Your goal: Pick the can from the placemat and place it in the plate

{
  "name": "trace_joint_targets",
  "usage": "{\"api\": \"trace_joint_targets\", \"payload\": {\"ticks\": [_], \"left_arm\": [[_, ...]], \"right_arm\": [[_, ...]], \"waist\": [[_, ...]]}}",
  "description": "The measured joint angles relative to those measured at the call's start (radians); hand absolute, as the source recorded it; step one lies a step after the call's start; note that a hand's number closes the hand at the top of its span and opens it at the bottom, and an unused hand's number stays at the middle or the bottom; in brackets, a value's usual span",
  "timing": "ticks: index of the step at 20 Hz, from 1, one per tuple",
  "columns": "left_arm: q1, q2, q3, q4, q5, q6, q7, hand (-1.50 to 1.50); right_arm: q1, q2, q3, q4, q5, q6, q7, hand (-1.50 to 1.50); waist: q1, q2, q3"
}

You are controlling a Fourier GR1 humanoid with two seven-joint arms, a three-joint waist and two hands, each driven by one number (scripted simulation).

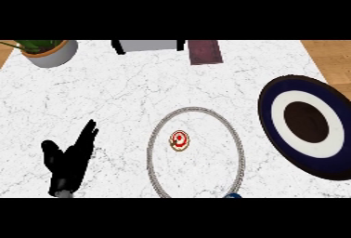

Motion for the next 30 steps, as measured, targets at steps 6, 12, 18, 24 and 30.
{"api": "trace_joint_targets", "payload": {"ticks": [6,12,18,24,30], "left_arm": [[-0.021,0.004,-0.004,0.009,-0.002,-0.016,-0.001,0.0],[-0.035,-0.01,-0.014,0.014,-0.009,-0.016,-0.01,0.0],[-0.06,-0.013,-0.02,0.02,-0.008,-0.025,0.01,0.0],[-0.068,-0.014,-0.024,0.024,-0.012,-0.033,0.011,0.0],[-0.077,-0.019,-0.025,0.032,-0.018,-0.035,0.008,0.0]], "right_arm": [[0.146,-0.043,-0.051,0.001,-0.052,-0.228,-0.097,1.5],[0.128,-0.063,-0.131,0.021,-0.218,-0.356,-0.133,1.5],[0.005,-0.113,-0.379,0.103,-0.578,-0.398,-0.176,1.5],[-0.181,-0.154,-0.642,0.345,-0.912,-0.309,-0.304,1.5],[-0.376,-0.188,-0.839,0.709,-1.14,-0.115,-0.514,1.5]], "waist": [[0.024,0.01,0.002],[0.05,0.016,0.003],[0.069,0.021,0.003],[0.083,0.023,0.002],[0.093,0.025,0.0]]}}
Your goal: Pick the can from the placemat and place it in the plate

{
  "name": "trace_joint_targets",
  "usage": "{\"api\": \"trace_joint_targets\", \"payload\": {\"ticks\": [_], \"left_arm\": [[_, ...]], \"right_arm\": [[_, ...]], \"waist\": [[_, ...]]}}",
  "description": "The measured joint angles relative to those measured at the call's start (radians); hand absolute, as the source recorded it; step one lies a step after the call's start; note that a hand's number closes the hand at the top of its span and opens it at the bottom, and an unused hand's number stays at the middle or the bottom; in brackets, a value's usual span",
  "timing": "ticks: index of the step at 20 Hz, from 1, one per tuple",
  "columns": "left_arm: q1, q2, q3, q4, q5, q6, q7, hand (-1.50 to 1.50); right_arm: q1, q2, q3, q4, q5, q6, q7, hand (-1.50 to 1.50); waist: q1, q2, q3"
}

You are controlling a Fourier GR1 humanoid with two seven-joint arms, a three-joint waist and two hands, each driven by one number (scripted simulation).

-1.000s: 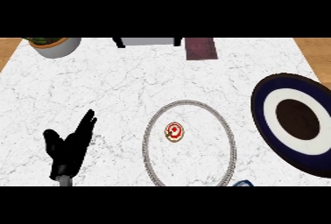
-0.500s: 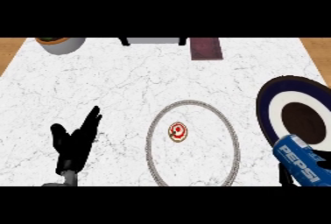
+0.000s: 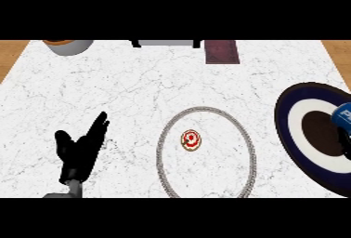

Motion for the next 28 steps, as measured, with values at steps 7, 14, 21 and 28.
{"api": "trace_joint_targets", "payload": {"ticks": [7,14,21,28], "left_arm": [[-0.023,-0.016,-0.019,0.005,-0.019,0.004,0.008,0.0],[-0.024,-0.005,-0.01,0.006,-0.013,-0.017,0.003,0.0],[-0.024,-0.014,-0.004,0.011,-0.017,-0.009,0.007,0.0],[0.005,-0.02,-0.006,-0.022,-0.027,0.003,0.017,0.0]], "right_arm": [[-0.198,-0.103,-0.019,0.413,0.004,0.165,-0.027,-1.5],[-0.411,-0.104,0.046,0.791,0.063,0.344,-0.137,-1.5],[-0.545,-0.076,-0.062,1.015,-0.038,0.521,-0.35,-1.5],[-0.571,-0.13,-0.173,1.207,-0.132,0.725,-0.431,-1.5]], "waist": [[0.023,0.007,-0.002],[0.031,0.008,-0.001],[0.018,0.006,0.0],[0.007,0.003,-0.002]]}}
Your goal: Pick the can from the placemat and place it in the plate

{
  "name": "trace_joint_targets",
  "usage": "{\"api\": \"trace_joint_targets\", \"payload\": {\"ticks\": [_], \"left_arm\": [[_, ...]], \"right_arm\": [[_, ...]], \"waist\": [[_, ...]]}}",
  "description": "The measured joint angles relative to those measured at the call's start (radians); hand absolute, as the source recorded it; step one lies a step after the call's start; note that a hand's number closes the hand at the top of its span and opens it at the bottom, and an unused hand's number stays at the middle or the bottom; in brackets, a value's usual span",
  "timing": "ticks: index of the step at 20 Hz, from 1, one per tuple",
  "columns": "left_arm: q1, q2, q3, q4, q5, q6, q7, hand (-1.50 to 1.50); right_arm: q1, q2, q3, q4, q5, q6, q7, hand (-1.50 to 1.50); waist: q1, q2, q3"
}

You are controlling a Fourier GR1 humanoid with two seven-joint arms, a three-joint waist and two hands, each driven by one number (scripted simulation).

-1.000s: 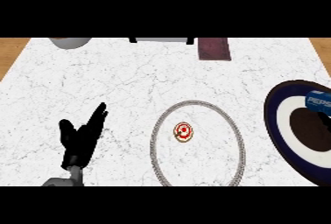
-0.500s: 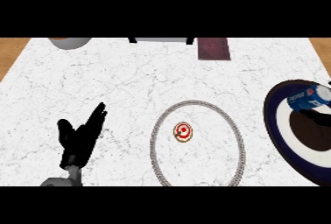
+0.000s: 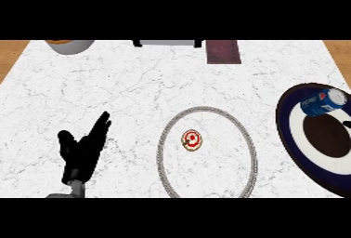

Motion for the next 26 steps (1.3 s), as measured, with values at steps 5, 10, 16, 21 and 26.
{"api": "trace_joint_targets", "payload": {"ticks": [5,10,16,21,26], "left_arm": [[-0.003,0.005,0.014,0.011,0.01,-0.013,-0.007,0.0],[0.005,0.005,0.019,0.001,0.013,-0.014,0.003,0.0],[0.005,0.006,0.027,0.004,0.011,-0.011,0.005,0.0],[0.006,-0.008,0.017,0.005,0.0,-0.002,0.002,0.0],[0.013,0.004,0.027,-0.002,0.007,-0.012,0.007,0.0]], "right_arm": [[0.054,-0.093,-0.027,0.078,-0.024,0.2,-0.014,-1.5],[0.133,-0.137,-0.014,0.073,-0.01,0.278,-0.018,-1.5],[0.26,-0.156,0.02,0.022,0.03,0.28,-0.075,-1.5],[0.337,-0.168,0.042,-0.007,0.06,0.258,-0.119,-1.5],[0.401,-0.158,0.056,-0.03,0.077,0.231,-0.16,-1.5]], "waist": [[-0.006,0.0,0.001],[-0.012,-0.001,0.001],[-0.022,-0.003,0.002],[-0.025,-0.004,0.002],[-0.027,-0.006,0.002]]}}
